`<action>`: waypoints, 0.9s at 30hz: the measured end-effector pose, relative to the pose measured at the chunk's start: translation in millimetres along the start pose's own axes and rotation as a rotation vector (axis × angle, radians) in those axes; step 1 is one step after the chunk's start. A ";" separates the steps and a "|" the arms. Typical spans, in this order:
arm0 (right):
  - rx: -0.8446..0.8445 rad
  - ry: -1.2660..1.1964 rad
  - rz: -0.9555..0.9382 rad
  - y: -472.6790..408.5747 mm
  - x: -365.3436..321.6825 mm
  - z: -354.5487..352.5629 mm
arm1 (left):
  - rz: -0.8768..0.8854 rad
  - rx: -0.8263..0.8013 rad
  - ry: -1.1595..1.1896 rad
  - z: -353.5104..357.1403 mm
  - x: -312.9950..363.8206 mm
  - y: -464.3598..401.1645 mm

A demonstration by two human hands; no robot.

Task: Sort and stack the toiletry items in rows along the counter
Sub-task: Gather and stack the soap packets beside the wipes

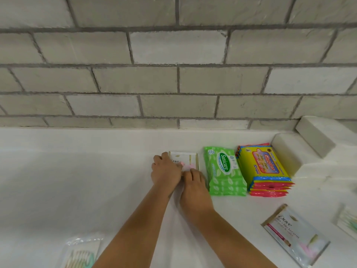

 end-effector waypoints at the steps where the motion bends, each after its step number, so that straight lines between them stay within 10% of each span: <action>1: -0.007 0.000 0.013 -1.6 -0.2 0.0 | 0.011 -0.021 0.030 0.4 -1.0 -1.4; 27: -0.092 -0.036 0.166 -9.5 -14.2 -16.1 | 0.158 -0.230 -0.042 0.5 -12.9 -11.4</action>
Point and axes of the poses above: each hand's wrist, its own y-axis away from the middle knuckle, its own z-axis out of the palm, x = y × z, the point moved 3 cm from there along -y, towards the middle knuckle, and after that the axes turned 1 degree about z, right-handed, at the moved point
